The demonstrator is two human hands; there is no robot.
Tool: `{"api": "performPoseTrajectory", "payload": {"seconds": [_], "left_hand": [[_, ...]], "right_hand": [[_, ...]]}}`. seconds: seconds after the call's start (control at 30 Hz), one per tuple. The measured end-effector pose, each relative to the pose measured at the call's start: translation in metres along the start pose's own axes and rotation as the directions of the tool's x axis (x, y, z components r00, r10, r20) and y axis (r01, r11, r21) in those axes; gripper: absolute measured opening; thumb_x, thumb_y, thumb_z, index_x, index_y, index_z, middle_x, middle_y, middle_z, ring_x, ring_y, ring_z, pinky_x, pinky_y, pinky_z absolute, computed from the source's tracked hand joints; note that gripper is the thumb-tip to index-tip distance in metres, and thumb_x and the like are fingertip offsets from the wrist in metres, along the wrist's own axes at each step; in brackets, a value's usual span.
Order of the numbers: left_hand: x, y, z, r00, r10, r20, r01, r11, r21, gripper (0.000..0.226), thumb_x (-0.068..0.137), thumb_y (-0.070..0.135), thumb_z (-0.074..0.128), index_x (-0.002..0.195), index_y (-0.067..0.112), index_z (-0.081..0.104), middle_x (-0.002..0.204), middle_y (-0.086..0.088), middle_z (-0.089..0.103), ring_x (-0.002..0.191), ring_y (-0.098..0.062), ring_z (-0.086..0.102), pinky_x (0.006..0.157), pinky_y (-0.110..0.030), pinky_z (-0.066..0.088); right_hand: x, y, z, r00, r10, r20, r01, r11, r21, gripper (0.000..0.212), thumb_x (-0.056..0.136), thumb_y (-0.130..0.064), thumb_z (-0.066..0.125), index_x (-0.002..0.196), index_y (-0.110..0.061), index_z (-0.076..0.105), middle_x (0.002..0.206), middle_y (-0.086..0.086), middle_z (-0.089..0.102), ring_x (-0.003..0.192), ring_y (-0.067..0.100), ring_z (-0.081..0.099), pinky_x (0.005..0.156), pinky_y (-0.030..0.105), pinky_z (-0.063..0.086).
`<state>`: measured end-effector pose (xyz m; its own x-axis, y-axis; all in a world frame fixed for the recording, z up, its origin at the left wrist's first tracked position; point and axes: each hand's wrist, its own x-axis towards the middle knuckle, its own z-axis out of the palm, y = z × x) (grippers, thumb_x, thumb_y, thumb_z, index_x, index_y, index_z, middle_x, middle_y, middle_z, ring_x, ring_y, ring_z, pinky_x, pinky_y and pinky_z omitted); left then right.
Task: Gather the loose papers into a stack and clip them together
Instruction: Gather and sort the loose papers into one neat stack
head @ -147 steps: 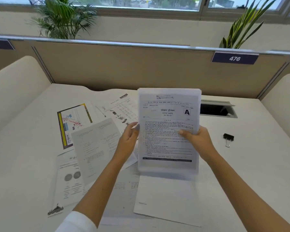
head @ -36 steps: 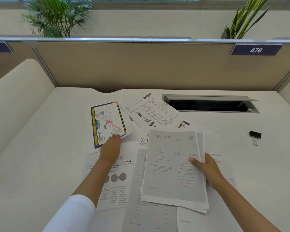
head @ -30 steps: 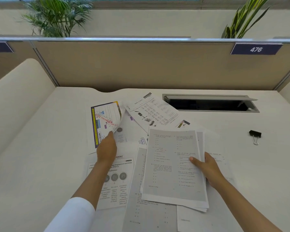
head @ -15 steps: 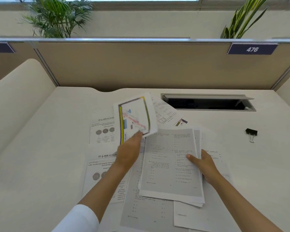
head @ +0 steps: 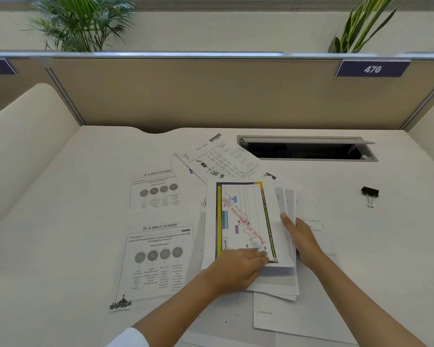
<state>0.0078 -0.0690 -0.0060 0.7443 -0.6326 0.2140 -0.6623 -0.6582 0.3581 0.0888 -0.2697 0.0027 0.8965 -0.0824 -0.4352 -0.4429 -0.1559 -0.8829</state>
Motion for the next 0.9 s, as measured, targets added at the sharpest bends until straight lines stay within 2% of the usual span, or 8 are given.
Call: {"api": "performPoseTrajectory", "payload": {"seconds": [0.07,0.13,0.2,0.27,0.4,0.57,0.67,0.9], "left_hand": [[-0.001,0.004,-0.003,1.0,0.004,0.012,-0.004,0.999,-0.045,0.041,0.1,0.036,0.035,0.127,0.019,0.06,0.132,-0.002,0.062,0.123,-0.017,0.057,0.09,-0.038,0.055],[-0.001,0.003,-0.007,0.999,-0.036,-0.007,0.035,0.996,-0.083,0.047,0.1,0.047,0.032,0.126,0.021,0.061,0.13,0.002,0.063,0.122,-0.012,0.057,0.09,-0.032,0.054],[0.0,-0.003,-0.016,0.988,-0.152,-0.042,0.145,0.981,-0.126,0.056,0.099,0.053,0.025,0.129,0.021,0.059,0.131,0.003,0.063,0.122,-0.011,0.056,0.091,-0.03,0.052],[0.001,-0.015,-0.026,0.951,-0.289,-0.114,0.268,0.948,-0.17,0.053,0.1,0.049,0.026,0.129,0.019,0.058,0.13,0.002,0.063,0.121,-0.012,0.057,0.096,-0.028,0.049],[-0.002,-0.051,-0.04,0.814,-0.514,-0.271,0.461,0.855,-0.237,0.032,0.1,0.024,0.043,0.124,0.013,0.062,0.115,-0.005,0.069,0.107,-0.021,0.062,0.09,-0.037,0.052],[0.007,-0.098,-0.047,0.63,-0.739,-0.238,0.647,0.669,-0.366,0.038,0.097,0.016,0.046,0.135,0.012,0.05,0.13,-0.008,0.06,0.12,-0.024,0.053,0.099,-0.034,0.043],[0.024,-0.121,-0.054,0.517,-0.83,-0.209,0.682,0.547,-0.486,0.041,0.096,0.012,0.049,0.137,0.01,0.047,0.137,-0.008,0.053,0.125,-0.026,0.048,0.104,-0.036,0.04],[0.071,-0.161,-0.068,0.306,-0.943,-0.131,0.659,0.309,-0.686,0.043,0.094,0.012,0.052,0.137,0.008,0.043,0.128,-0.013,0.051,0.111,-0.028,0.055,0.095,-0.037,0.045]], "right_hand": [[-0.002,0.001,0.0,1.0,-0.013,0.012,0.014,1.0,-0.017,0.047,0.085,-0.034,0.07,0.124,-0.013,0.054,0.118,0.009,0.066,0.099,0.026,0.065,0.085,0.042,0.055],[-0.003,0.001,0.0,1.0,-0.016,0.015,0.016,1.0,-0.027,0.044,0.084,-0.021,0.073,0.123,-0.012,0.054,0.117,0.011,0.066,0.096,0.027,0.065,0.079,0.039,0.055],[-0.003,0.001,-0.001,1.0,-0.012,0.02,0.013,1.0,-0.013,0.046,0.085,-0.018,0.071,0.127,-0.011,0.053,0.119,0.012,0.065,0.099,0.029,0.065,0.082,0.041,0.054],[-0.003,-0.001,-0.002,1.0,-0.013,0.02,0.013,1.0,-0.001,0.047,0.087,-0.018,0.069,0.13,-0.011,0.052,0.12,0.012,0.064,0.102,0.03,0.064,0.087,0.045,0.054],[-0.002,-0.008,-0.008,0.997,-0.07,0.012,0.07,0.997,-0.009,0.043,0.09,-0.02,0.065,0.13,-0.014,0.051,0.119,0.009,0.065,0.103,0.029,0.065,0.09,0.049,0.054],[0.013,-0.027,-0.018,0.989,-0.14,-0.056,0.138,0.99,-0.024,0.039,0.091,-0.022,0.064,0.127,-0.013,0.053,0.118,0.01,0.065,0.102,0.031,0.065,0.09,0.051,0.054],[0.031,-0.042,-0.023,0.982,-0.162,-0.095,0.162,0.987,-0.011,0.032,0.091,-0.02,0.063,0.121,-0.013,0.053,0.115,0.011,0.065,0.098,0.031,0.065,0.085,0.045,0.054],[0.076,-0.059,-0.022,0.981,-0.166,-0.102,0.16,0.985,-0.06,0.033,0.093,-0.021,0.061,0.124,-0.012,0.053,0.114,0.011,0.065,0.097,0.032,0.065,0.083,0.044,0.054]]}}
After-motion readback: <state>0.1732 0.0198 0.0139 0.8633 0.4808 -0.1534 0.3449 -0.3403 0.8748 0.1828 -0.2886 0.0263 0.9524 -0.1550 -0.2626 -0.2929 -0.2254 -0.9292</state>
